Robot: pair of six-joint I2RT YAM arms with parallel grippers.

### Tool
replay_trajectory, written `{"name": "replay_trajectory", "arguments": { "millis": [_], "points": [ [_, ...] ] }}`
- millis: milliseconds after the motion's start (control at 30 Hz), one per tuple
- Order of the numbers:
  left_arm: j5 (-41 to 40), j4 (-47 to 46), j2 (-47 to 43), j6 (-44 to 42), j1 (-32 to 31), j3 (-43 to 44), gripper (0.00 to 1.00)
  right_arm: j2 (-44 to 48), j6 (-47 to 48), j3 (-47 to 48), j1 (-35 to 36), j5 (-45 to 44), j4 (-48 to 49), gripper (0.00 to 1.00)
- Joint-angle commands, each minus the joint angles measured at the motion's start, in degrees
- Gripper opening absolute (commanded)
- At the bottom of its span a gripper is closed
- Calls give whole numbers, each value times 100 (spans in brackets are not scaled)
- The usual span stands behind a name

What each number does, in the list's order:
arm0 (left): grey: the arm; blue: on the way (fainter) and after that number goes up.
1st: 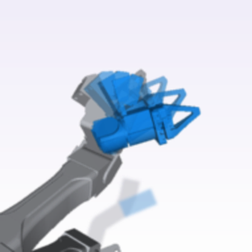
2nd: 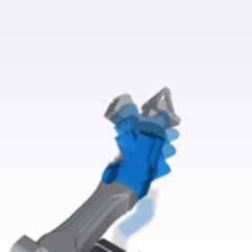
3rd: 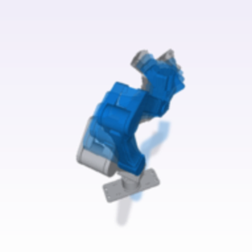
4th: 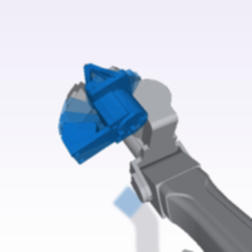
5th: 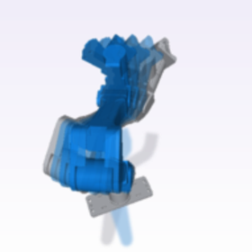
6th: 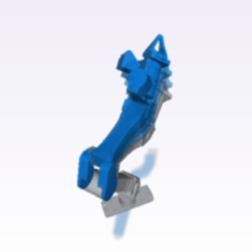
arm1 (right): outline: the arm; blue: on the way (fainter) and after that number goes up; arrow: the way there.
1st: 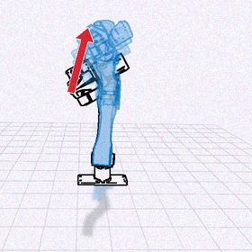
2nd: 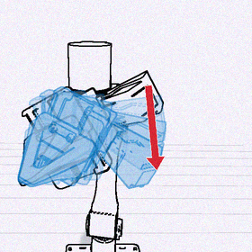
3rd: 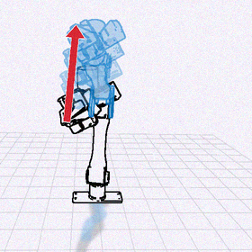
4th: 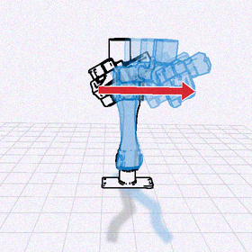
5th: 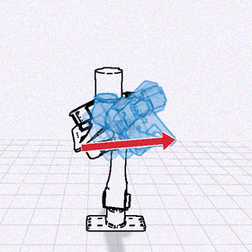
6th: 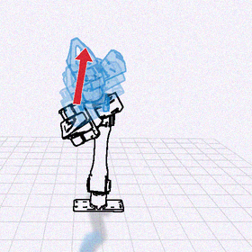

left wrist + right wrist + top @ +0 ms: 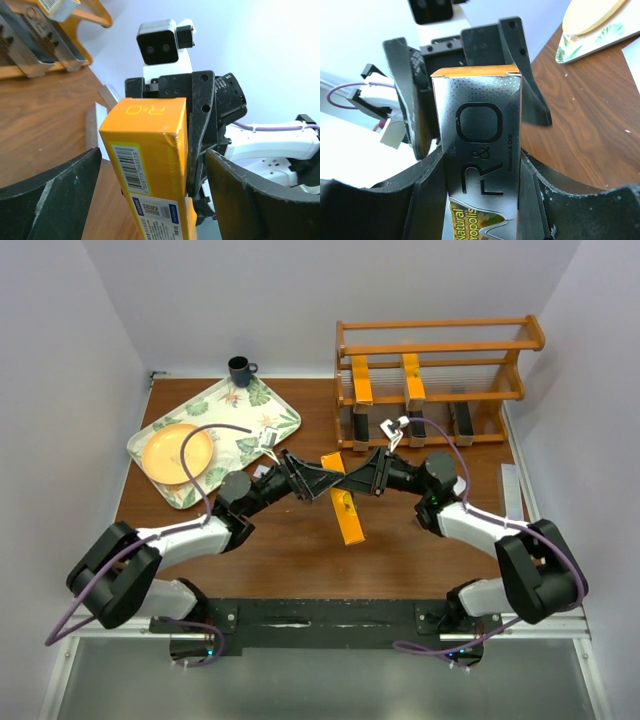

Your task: Place and organize the toothpastes onto the shelf

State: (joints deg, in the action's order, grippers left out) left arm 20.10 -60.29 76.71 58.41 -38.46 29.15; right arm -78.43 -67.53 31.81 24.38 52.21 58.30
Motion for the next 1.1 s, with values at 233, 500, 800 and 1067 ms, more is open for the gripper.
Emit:
{"name": "replay_trajectory", "arguments": {
  "millis": [233,500,800,1067],
  "points": [
    [109,-1029,178,838,-127,135,75,-488,-893,-43,58,167,1833,25],
    [-366,-520,-208,734,-127,100,71,-805,-1315,-202,76,211,2571,25],
    [-489,9,-393,513,-101,293,75,-823,-1368,-281,75,220,2678,25],
    [-595,9,-402,610,-101,293,64,-849,-1272,-307,93,264,2528,25]
  ]
}}
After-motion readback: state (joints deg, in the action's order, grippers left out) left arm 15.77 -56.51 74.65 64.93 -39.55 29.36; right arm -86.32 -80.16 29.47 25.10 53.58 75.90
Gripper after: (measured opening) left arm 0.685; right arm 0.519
